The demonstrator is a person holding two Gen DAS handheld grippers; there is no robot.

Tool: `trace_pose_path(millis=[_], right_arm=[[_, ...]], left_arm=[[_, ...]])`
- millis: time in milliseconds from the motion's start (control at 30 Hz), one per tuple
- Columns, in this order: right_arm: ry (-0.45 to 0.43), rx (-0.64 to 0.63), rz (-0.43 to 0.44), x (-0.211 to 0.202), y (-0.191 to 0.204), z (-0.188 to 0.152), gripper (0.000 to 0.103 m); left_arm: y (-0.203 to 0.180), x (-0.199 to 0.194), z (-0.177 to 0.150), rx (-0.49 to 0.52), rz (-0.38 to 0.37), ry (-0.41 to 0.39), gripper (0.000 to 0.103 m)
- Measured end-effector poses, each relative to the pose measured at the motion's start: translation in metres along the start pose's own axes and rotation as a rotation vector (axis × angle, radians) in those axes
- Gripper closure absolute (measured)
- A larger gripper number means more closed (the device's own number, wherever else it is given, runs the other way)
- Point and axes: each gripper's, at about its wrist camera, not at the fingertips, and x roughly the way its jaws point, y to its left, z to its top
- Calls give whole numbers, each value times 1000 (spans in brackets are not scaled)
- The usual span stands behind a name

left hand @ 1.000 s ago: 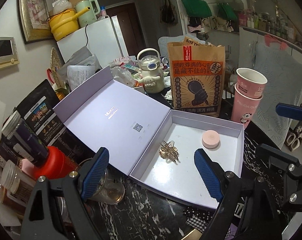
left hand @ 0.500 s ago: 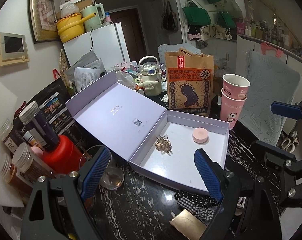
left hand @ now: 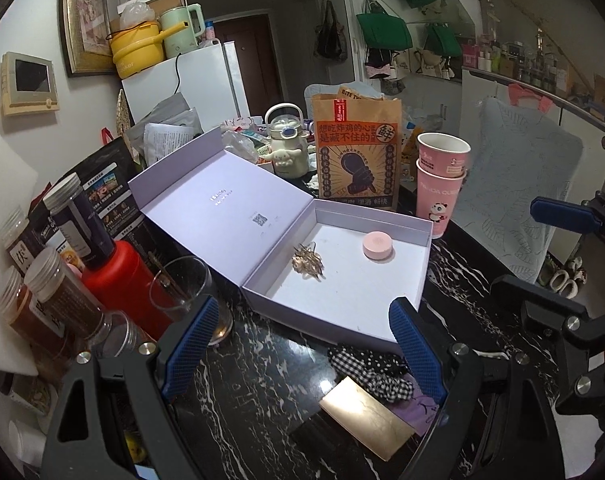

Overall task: Organize rigid objects
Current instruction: 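Withdraw both tools from the box back toward the remaining items, then lower the right tool onto the gold rectangular case and close it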

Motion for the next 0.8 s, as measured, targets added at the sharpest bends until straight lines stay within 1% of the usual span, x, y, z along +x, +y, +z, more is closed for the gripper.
trace_pose_path(millis=[233, 467, 567, 800], right_arm=[[-2, -17, 3, -10, 14, -21, 21], [9, 3, 28, -13, 22, -42, 21], [7, 10, 49, -12, 26, -50, 21], [49, 45, 98, 2, 35, -76, 21]], left_arm=[[-2, -4, -22, -7, -16, 25, 15], [-2, -4, -45, -26, -29, 61, 15], [0, -1, -55, -40, -22, 81, 15], [6, 12, -78, -64, -28, 137, 15]])
